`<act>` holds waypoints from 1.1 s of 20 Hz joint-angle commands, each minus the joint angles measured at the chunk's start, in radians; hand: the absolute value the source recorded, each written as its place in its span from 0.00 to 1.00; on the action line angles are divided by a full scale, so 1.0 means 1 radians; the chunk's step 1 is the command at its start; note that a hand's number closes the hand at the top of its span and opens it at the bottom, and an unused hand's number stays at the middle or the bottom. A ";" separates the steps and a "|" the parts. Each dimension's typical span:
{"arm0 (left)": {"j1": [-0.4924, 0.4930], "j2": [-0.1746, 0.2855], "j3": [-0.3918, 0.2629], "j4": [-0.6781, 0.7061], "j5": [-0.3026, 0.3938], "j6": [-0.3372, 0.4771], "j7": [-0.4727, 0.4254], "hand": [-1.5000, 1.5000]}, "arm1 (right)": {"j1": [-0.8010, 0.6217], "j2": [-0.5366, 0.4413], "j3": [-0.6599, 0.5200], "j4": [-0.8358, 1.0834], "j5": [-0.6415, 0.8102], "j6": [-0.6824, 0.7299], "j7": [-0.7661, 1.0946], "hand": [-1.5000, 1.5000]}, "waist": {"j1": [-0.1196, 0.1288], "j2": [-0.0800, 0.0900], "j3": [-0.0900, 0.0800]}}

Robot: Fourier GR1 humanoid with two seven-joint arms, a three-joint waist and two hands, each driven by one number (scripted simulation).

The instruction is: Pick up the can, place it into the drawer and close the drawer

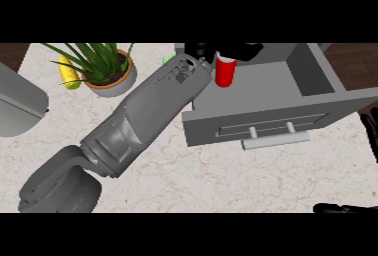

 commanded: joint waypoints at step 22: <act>0.002 0.000 0.022 -0.066 0.185 0.091 -0.098 0.00 | -0.083 -0.141 0.110 -0.066 0.411 -0.006 -0.122 0.00 | 0.043 -0.007 -0.002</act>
